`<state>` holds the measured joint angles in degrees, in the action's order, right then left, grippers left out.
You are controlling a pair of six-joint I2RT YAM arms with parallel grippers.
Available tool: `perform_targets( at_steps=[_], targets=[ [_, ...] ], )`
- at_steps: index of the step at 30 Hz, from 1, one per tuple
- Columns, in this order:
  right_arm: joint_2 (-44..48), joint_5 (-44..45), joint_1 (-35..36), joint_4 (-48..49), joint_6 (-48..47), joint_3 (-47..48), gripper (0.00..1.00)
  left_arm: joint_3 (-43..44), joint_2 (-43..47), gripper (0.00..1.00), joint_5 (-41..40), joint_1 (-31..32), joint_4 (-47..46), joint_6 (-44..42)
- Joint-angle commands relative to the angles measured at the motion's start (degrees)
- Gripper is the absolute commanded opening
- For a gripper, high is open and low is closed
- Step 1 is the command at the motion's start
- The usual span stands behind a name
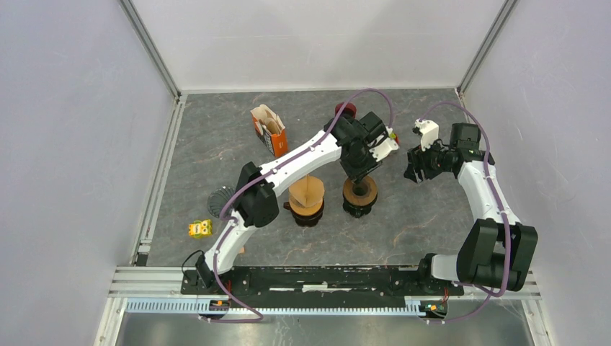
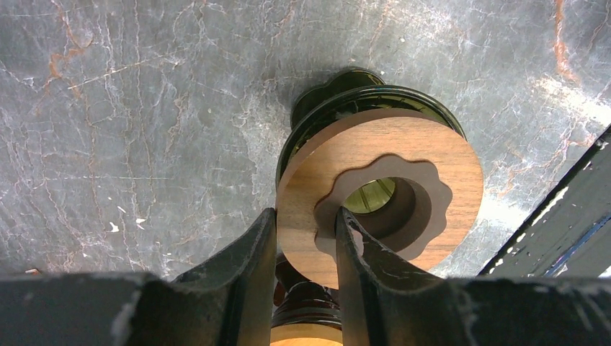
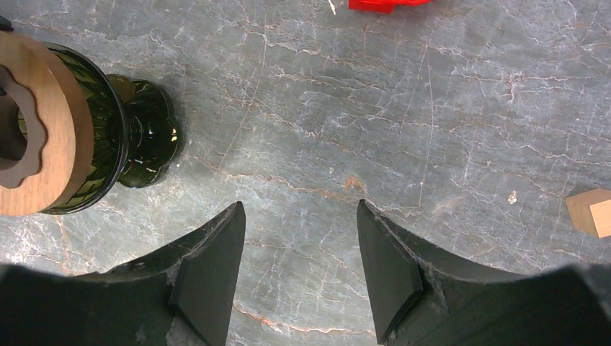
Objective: Place the coffee filter in the dripper
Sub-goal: Place the dripper holder onto the coffee server.
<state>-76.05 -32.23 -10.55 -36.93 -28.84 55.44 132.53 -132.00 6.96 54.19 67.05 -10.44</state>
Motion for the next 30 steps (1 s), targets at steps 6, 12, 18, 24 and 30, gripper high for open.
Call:
perform_targets(
  at_steps=[6, 12, 18, 24, 30],
  targets=[
    [0.8, -3.5, -0.2, 0.1, -1.3, -0.5, 0.66, 1.7, -1.5, 0.35, -1.1, 0.6, -1.8, 2.4],
    [0.4, -4.1, -0.2, -0.2, -1.5, -0.2, 0.66, 1.3, -1.6, 0.40, -1.0, 0.8, -1.8, 2.3],
    [0.0, -4.6, -0.2, -0.4, -1.6, -0.3, 0.66, 1.3, -1.6, 0.45, -0.8, 1.0, -1.8, 2.2],
    [-0.3, -4.9, -0.2, -0.5, -1.7, -0.3, 0.67, 1.3, -1.8, 0.50, -0.5, 1.2, -1.7, 1.9],
    [-0.4, -5.0, -0.2, -0.9, -2.1, -0.2, 0.67, 1.7, -0.7, 0.57, -2.1, 1.3, -1.7, 1.4]
  ],
)
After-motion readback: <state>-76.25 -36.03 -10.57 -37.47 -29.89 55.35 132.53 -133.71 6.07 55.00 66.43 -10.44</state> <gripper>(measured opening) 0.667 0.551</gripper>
